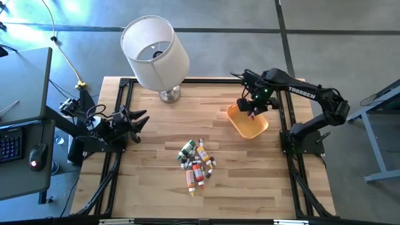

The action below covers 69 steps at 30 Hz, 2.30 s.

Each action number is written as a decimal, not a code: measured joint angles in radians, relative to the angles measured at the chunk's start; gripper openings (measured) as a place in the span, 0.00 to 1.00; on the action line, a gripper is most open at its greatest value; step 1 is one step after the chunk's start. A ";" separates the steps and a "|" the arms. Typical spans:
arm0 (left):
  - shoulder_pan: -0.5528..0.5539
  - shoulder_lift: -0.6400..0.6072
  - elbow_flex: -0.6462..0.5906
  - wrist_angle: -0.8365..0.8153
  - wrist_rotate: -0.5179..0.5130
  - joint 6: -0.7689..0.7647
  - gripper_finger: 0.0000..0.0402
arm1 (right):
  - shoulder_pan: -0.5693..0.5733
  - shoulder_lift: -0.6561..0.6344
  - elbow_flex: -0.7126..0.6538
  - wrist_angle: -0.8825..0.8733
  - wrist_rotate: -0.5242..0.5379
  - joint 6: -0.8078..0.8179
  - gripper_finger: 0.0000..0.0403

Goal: Pick & Place food coloring
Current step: Put the large red food coloring bottle into the yellow bin

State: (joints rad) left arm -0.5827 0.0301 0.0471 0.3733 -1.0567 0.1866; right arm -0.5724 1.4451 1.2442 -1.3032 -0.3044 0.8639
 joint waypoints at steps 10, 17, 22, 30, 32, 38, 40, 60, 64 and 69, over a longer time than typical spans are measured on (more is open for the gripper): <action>0.000 0.000 0.000 -0.018 0.035 -0.007 0.39 | 0.028 0.002 0.000 0.259 -0.103 -0.068 0.28; 0.000 0.000 0.000 -0.017 0.298 0.048 0.39 | 0.159 0.007 0.000 0.572 -0.234 -0.113 0.28; 0.000 0.000 0.000 -0.017 0.296 0.071 0.39 | 0.291 0.057 0.000 0.720 -0.214 -0.170 0.28; 0.000 0.000 0.000 -0.008 0.310 0.072 0.39 | 0.482 0.218 -0.001 1.057 -0.178 -0.268 0.28; 0.000 0.000 0.000 -0.007 0.315 0.061 0.39 | 0.513 0.264 -0.001 1.146 -0.183 -0.261 0.28; 0.000 0.000 0.000 -0.008 0.314 -0.029 0.39 | 0.580 0.389 -0.001 1.277 -0.225 -0.198 0.28; 0.000 0.002 0.000 -0.008 0.314 -0.053 0.39 | 0.592 0.420 -0.002 1.319 -0.229 -0.181 0.28; 0.100 0.767 0.367 -0.005 0.113 -0.156 0.39 | 0.546 0.436 -0.001 1.248 -0.248 -0.371 0.28; 0.212 0.912 0.515 -0.191 0.214 -0.291 0.39 | 0.544 0.436 -0.001 1.244 -0.227 -0.410 0.28; 0.314 1.070 0.591 -0.310 0.343 -0.428 0.39 | 0.539 0.434 0.000 1.214 -0.223 -0.476 0.28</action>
State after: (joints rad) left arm -0.2690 1.1004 0.6379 0.0631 -0.7134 -0.2415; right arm -0.0330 1.8792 1.2442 -0.0892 -0.5272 0.3879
